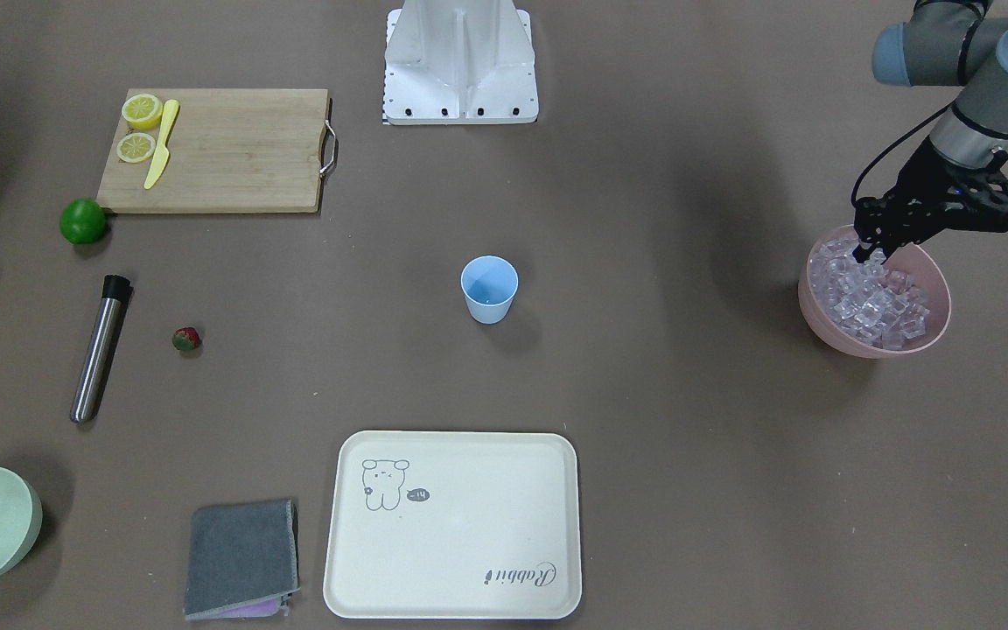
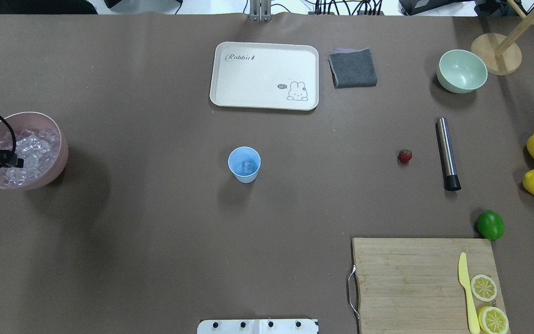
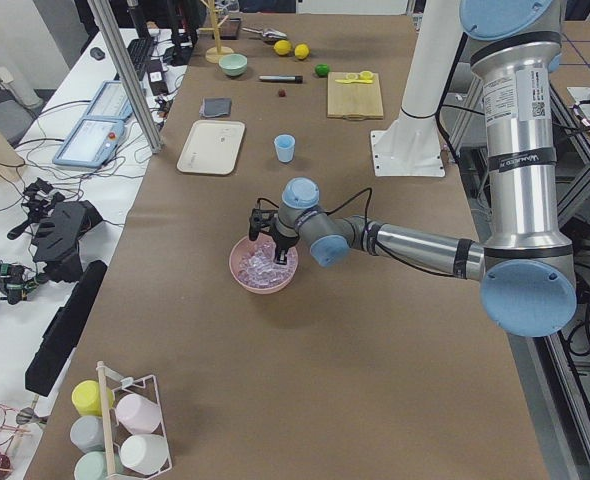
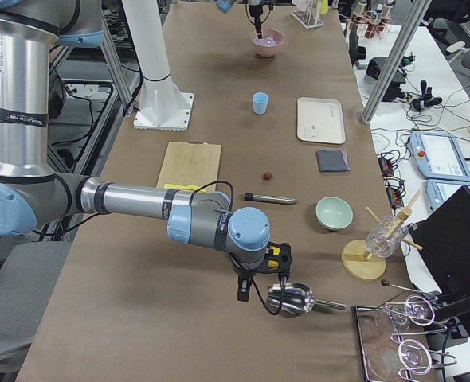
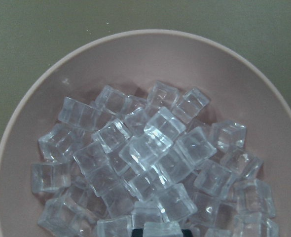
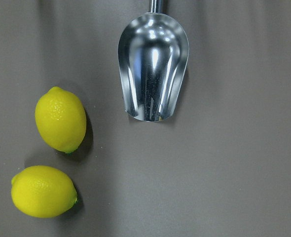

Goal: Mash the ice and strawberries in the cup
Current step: 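Grasp another ice cube with the left gripper and lift it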

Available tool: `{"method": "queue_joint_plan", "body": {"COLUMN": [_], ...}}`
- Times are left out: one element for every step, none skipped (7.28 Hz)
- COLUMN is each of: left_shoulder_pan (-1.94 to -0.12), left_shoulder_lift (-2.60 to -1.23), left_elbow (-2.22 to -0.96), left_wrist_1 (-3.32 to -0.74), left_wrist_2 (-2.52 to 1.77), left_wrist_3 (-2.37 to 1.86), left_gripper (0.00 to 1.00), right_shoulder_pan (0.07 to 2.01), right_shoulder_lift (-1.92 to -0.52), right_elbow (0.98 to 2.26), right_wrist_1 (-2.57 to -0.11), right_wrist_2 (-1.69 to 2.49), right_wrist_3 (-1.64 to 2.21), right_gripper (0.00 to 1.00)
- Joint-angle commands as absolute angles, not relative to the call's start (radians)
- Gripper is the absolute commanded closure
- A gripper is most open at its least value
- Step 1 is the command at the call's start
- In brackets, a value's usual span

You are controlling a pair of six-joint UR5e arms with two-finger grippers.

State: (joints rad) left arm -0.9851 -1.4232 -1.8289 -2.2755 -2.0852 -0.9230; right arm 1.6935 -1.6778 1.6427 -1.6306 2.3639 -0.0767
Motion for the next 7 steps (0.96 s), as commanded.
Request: {"method": "queue_joint_plan", "body": {"left_shoulder_pan": [-1.11,-1.127,-1.126,-1.117,-1.083,-1.004,-0.911], "left_shoulder_lift": [-1.439,-1.498,-1.596,-1.732,-1.866,-1.943,-2.01], "left_elbow": [-1.851,-1.853,-1.848,-1.85,-1.847,-1.855,-1.85], "left_wrist_1": [-2.273,-2.272,-2.219,-2.1,-2.021,-1.997,-1.982], "left_wrist_2": [-2.102,-2.102,-2.1,-2.103,-2.102,-2.088,-2.015], "left_wrist_3": [-0.896,-0.896,-0.91,-0.931,-1.047,-1.172,-1.246], "left_gripper": [1.0,1.0,1.0,1.0,1.0,1.0,1.0], "right_shoulder_pan": [1.694,1.694,1.694,1.694,1.694,1.694,1.694], "right_shoulder_lift": [-1.672,-1.671,-1.671,-1.669,-1.669,-1.669,-1.669], "right_elbow": [1.643,1.643,1.643,1.644,1.643,1.641,1.643], "right_wrist_1": [-1.631,-1.632,-1.632,-1.632,-1.632,-1.632,-1.632], "right_wrist_2": [2.365,2.365,2.367,2.368,2.368,2.368,2.368], "right_wrist_3": [-0.077,-0.075,-0.075,-0.075,-0.075,-0.075,-0.075], "right_gripper": [0.0,0.0,0.0,0.0,0.0,0.0,0.0]}}
